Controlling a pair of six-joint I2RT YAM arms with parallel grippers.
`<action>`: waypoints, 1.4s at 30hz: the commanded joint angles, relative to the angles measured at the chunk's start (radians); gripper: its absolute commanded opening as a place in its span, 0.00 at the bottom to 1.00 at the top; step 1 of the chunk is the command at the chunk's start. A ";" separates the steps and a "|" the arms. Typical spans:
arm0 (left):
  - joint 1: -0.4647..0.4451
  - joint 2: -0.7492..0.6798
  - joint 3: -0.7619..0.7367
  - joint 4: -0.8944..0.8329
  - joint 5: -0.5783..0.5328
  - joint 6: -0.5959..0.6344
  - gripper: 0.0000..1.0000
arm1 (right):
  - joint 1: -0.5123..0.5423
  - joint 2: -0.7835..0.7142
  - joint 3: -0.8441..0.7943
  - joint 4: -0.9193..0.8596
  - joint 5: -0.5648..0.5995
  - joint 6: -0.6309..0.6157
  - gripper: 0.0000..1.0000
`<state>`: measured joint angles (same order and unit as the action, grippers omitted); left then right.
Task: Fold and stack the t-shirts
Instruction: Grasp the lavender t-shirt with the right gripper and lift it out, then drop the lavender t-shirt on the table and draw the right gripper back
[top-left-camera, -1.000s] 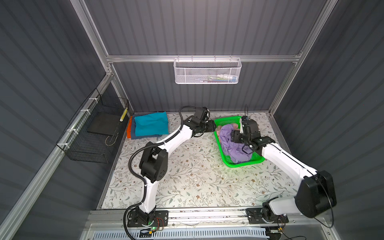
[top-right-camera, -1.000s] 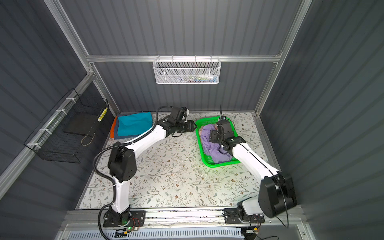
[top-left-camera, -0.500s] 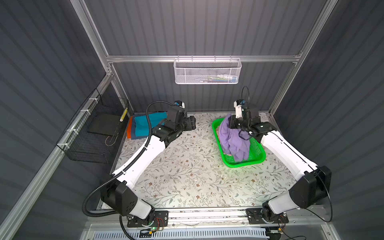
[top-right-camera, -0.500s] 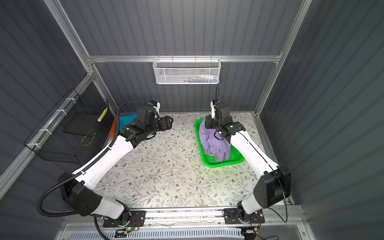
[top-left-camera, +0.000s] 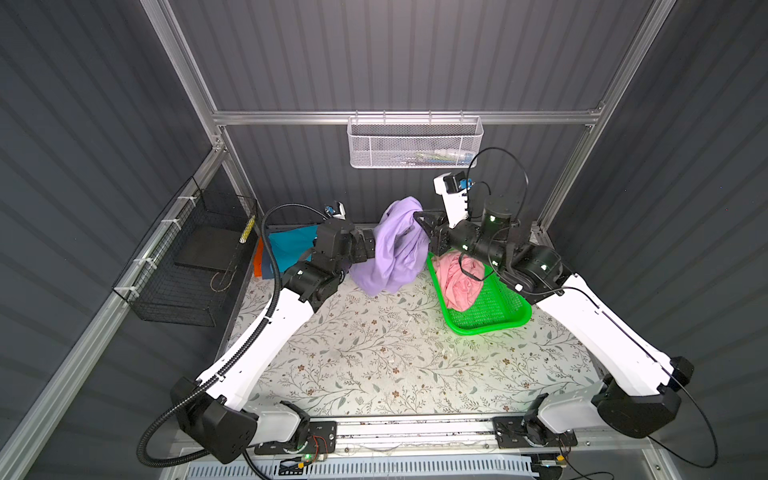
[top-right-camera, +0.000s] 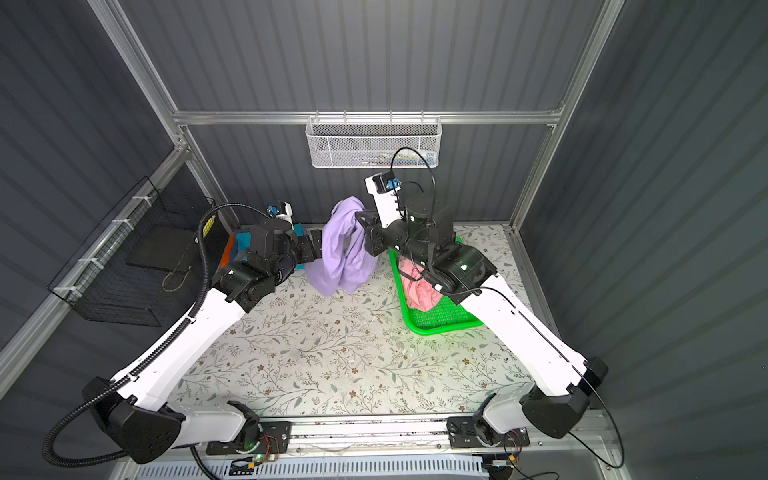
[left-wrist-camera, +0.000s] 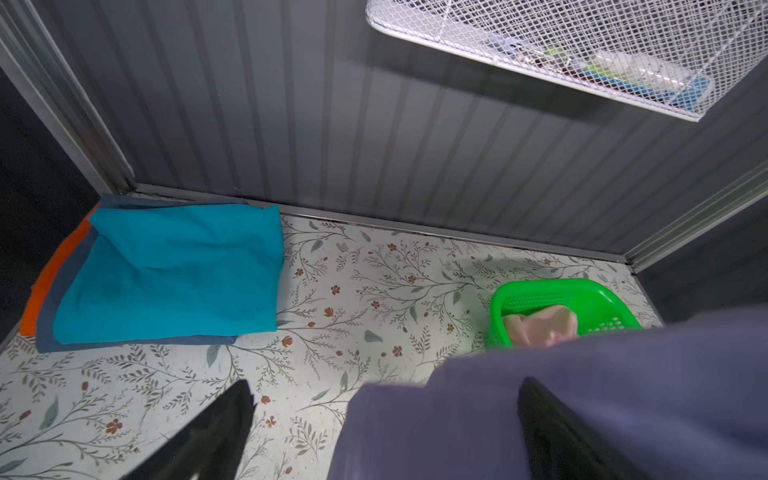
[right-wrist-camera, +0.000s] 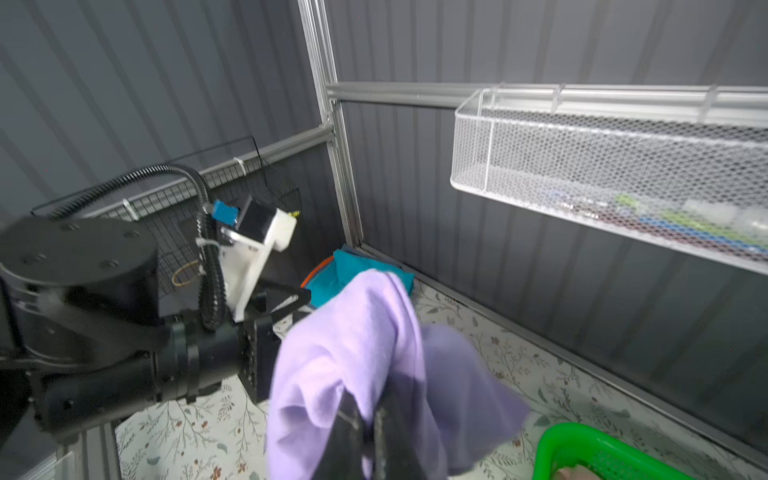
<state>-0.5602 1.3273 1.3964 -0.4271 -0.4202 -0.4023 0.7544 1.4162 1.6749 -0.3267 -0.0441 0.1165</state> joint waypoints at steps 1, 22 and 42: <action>0.003 -0.028 -0.025 -0.022 -0.038 0.019 1.00 | -0.001 -0.010 -0.141 0.000 0.068 0.039 0.00; 0.005 0.235 0.114 -0.091 0.260 0.025 1.00 | -0.090 0.228 -0.464 -0.250 0.285 0.209 0.74; 0.018 0.241 0.069 -0.094 0.189 0.048 1.00 | -0.576 0.548 -0.177 -0.184 0.193 -0.071 0.07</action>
<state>-0.5503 1.5665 1.4673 -0.4950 -0.2089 -0.3691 0.2276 1.9327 1.4456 -0.5133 0.1612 0.1036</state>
